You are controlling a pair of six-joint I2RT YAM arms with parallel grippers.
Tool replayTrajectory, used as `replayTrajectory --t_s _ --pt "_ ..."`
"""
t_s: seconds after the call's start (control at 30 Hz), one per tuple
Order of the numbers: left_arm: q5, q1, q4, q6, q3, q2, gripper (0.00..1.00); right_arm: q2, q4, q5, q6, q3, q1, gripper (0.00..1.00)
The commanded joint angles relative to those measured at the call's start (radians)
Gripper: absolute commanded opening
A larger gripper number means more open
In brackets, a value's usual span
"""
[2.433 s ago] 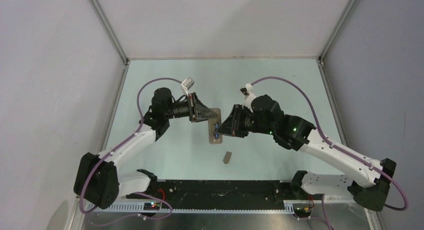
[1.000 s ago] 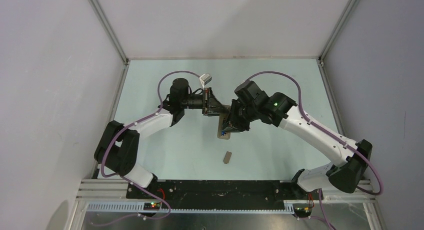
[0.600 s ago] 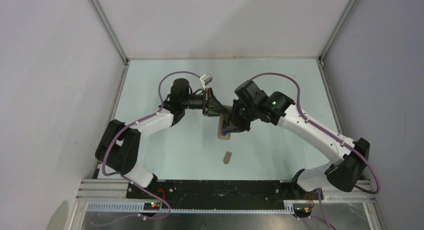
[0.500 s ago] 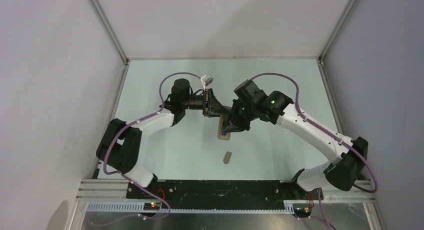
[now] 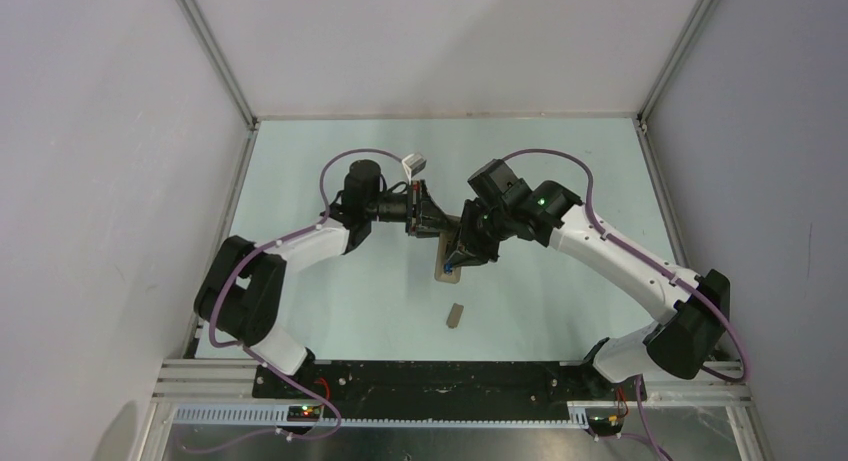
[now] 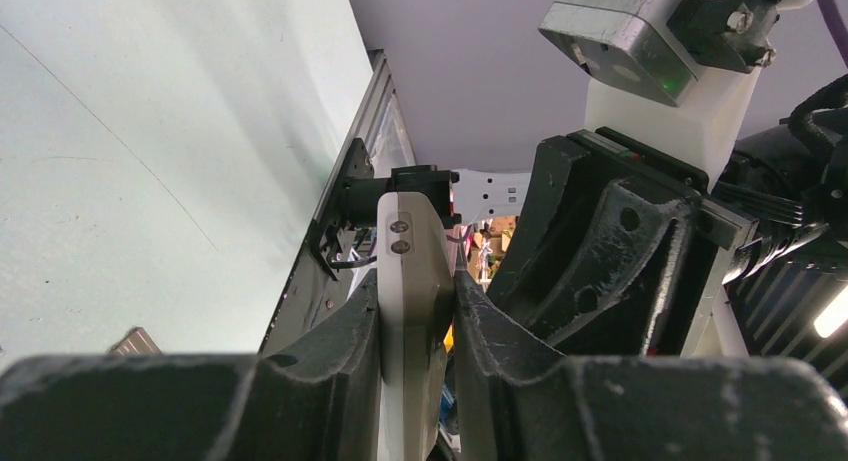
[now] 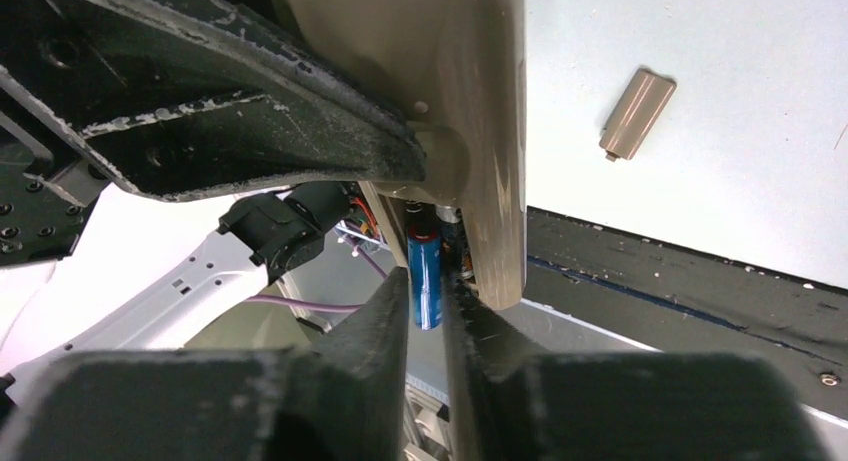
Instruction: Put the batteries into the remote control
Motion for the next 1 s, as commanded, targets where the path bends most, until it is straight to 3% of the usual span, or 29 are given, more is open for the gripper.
replayTrajectory --t_s 0.0,0.17,0.3,0.47,0.57,0.63,0.77,0.87,0.97 --pt "0.029 -0.005 0.042 -0.021 -0.001 0.006 0.0 -0.008 0.011 0.002 0.003 -0.003 -0.007 0.28" --pt "0.027 -0.005 0.042 -0.039 -0.002 0.033 0.0 -0.046 0.039 0.019 0.009 -0.004 -0.012 0.46" --pt "0.023 -0.006 0.042 -0.053 -0.001 0.05 0.0 -0.06 0.031 0.01 0.009 -0.005 -0.021 0.49" --pt "0.018 -0.005 0.043 -0.071 -0.002 0.07 0.0 -0.095 0.047 -0.004 -0.016 -0.007 -0.019 0.45" --pt "0.015 -0.005 0.044 -0.079 -0.003 0.078 0.0 -0.119 0.079 -0.011 -0.083 -0.02 -0.006 0.34" --pt "0.013 -0.005 0.045 -0.083 -0.005 0.079 0.0 -0.142 0.099 0.039 -0.178 -0.029 0.031 0.29" --pt "0.014 -0.006 0.047 -0.088 -0.006 0.078 0.0 -0.235 0.145 0.343 -0.476 -0.078 0.231 0.27" --pt "0.014 -0.005 0.046 -0.089 -0.008 0.073 0.0 -0.303 0.257 0.544 -0.603 -0.197 0.336 0.26" --pt "0.014 -0.005 0.047 -0.09 -0.012 0.069 0.0 -0.392 0.404 0.629 -0.712 -0.3 0.41 0.26"
